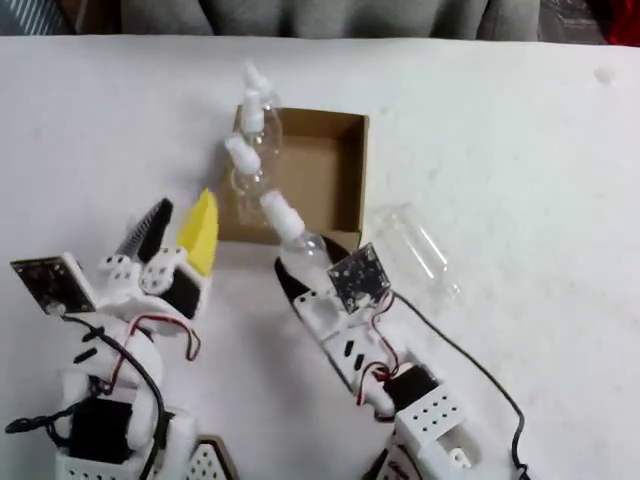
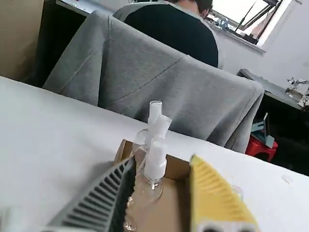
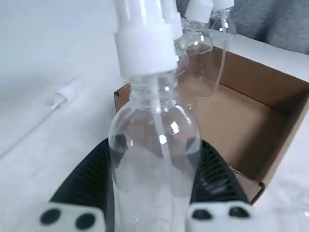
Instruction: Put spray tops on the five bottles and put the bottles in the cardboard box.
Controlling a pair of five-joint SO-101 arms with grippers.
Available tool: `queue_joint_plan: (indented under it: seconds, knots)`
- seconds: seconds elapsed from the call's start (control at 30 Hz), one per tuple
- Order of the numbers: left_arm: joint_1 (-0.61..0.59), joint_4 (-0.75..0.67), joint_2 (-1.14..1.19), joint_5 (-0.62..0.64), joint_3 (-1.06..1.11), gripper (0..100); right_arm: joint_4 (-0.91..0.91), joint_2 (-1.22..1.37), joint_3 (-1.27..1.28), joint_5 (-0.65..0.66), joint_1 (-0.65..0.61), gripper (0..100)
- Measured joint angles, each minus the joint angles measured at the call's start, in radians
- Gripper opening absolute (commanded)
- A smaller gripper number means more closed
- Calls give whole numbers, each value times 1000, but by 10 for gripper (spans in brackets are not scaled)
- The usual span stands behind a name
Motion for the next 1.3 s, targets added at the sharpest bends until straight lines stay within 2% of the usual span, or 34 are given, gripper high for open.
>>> queue_joint_plan:
  seconds: [0.1,0.27,0.4,0.57,0.73,0.9,1.3]
  knots:
    - [-5,-14,-5,0,0,21,0,0,0,0,25,16]
    - [74,-15,-8,-54,0,21,15,0,-6,0,72,16]
    - [126,-15,2,-68,0,21,186,2,-101,-18,130,16]
    - [199,-15,192,-78,-6,21,331,2,-170,-94,180,16]
    - [249,-15,298,-158,-11,21,342,2,-187,-112,222,16]
    - [302,-15,304,-176,-11,21,347,8,-236,-216,293,16]
    - [537,0,304,-255,-11,21,273,11,-239,-411,293,16]
